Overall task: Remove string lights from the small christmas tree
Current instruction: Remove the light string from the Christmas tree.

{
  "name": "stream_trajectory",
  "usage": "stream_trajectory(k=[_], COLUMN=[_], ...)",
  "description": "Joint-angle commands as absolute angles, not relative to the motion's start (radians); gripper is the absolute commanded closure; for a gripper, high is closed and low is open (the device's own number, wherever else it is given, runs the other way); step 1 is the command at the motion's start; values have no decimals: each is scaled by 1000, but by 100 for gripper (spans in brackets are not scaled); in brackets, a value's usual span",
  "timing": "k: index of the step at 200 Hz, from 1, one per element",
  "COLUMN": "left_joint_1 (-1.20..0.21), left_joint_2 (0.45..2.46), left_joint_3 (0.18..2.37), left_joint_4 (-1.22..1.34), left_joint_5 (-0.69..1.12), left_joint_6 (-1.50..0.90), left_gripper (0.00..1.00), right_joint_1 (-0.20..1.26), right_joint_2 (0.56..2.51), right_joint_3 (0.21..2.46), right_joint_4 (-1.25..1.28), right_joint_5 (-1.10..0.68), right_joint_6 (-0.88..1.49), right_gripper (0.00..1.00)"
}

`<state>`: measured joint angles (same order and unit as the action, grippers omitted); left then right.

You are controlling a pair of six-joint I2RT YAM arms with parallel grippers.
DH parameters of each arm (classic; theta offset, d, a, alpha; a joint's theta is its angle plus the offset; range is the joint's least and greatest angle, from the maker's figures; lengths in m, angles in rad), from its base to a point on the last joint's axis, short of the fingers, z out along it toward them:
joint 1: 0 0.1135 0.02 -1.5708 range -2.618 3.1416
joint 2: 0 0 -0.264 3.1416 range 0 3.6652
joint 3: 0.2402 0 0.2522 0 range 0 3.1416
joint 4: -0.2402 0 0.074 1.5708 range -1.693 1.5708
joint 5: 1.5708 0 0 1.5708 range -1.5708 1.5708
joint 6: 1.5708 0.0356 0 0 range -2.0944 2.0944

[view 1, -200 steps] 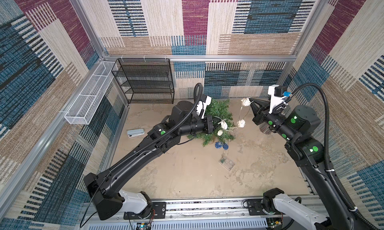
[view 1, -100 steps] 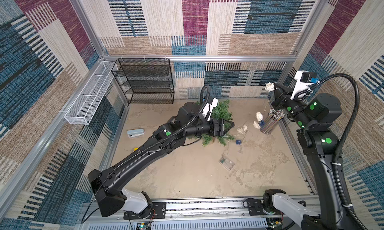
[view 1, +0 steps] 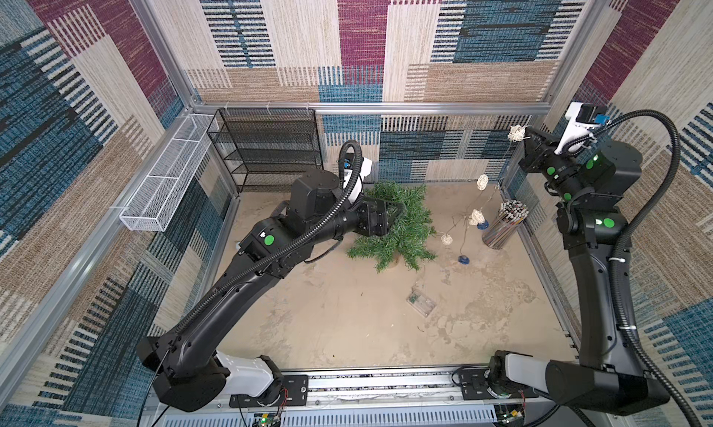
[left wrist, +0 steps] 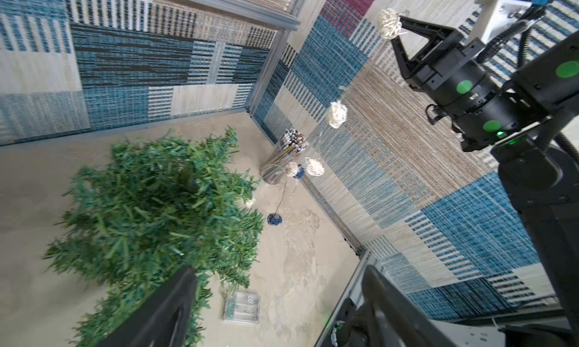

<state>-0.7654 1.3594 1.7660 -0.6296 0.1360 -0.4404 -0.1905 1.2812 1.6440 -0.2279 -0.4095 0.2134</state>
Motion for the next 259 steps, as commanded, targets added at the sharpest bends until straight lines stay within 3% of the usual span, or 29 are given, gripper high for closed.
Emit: stream_trajectory(k=[1, 95, 198, 259], left_joint_1=[-721, -575, -568, -576], left_joint_2=[1362, 1548, 1803, 1944], left_joint_3=[1794, 2050, 2395, 2543], left_joint_4=[-700, -834, -849, -800], left_joint_5=[153, 250, 379, 498], left_joint_6=[-399, -343, -228, -185], left_gripper=[15, 15, 13, 8], right_joint_1=[-206, -221, -241, -215], right_joint_2=[1328, 1494, 1696, 1736], right_joint_3=[1707, 1897, 2024, 2004], right_joint_4=[-171, 74, 393, 367], right_joint_5=[-453, -589, -616, -581], right_joint_6=[256, 438, 598, 586], right_gripper=[100, 100, 100, 100])
